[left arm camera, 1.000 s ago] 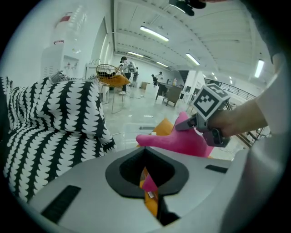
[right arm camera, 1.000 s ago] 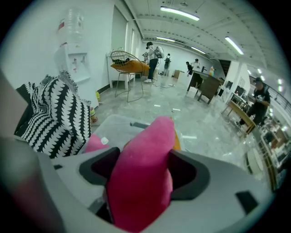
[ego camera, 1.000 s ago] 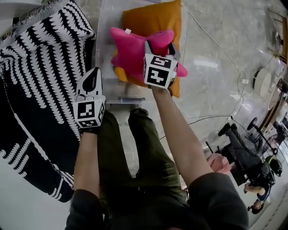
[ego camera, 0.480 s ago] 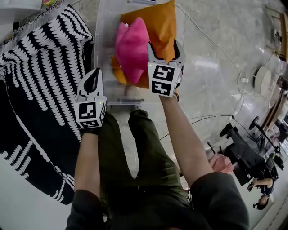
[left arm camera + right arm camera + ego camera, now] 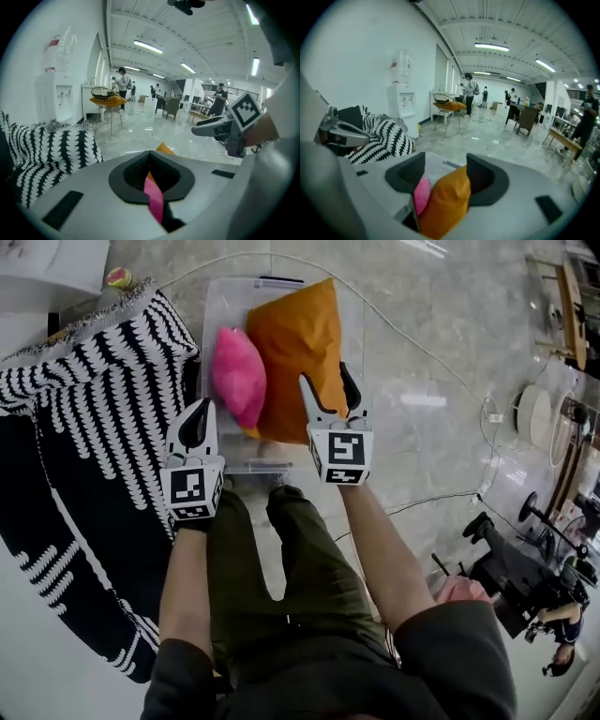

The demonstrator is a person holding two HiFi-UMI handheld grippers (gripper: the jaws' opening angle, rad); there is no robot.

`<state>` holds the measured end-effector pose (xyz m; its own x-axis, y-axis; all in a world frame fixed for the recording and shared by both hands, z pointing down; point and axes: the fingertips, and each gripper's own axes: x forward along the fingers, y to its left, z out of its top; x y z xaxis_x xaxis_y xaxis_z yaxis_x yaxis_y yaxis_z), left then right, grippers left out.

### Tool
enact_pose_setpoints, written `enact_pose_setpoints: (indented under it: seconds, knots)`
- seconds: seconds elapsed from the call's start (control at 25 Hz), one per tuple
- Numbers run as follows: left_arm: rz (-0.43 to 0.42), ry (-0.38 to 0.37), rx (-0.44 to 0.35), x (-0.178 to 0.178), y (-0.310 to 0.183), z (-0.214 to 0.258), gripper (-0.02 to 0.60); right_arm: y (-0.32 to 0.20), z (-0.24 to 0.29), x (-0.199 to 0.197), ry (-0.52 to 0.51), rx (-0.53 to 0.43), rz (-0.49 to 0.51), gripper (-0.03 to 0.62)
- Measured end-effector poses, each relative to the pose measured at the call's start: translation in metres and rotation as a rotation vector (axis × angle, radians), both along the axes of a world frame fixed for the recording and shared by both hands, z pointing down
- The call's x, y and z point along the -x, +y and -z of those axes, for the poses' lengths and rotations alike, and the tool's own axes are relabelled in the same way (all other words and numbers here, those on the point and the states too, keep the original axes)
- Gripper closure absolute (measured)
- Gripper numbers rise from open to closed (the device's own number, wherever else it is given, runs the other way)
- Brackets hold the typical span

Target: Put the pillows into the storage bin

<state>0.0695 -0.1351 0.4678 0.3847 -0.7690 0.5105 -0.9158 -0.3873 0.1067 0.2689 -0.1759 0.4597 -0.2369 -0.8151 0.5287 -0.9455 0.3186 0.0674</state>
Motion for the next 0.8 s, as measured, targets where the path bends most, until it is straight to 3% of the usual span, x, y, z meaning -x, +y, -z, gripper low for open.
enact_pose_setpoints:
  seconds: [0.12,0.4,0.8]
  knots:
    - [-0.003,0.012,-0.051,-0.005,0.002,0.040,0.581,0.006,0.042,0.005,-0.015,-0.052,0.021,0.325]
    - [-0.001,0.027,-0.170,-0.016,0.013,0.144,0.581,0.023,0.139,0.014,-0.038,-0.184,0.061,0.440]
    - [-0.004,0.025,-0.288,-0.023,0.049,0.276,0.581,0.073,0.266,0.023,-0.055,-0.286,0.116,0.559]
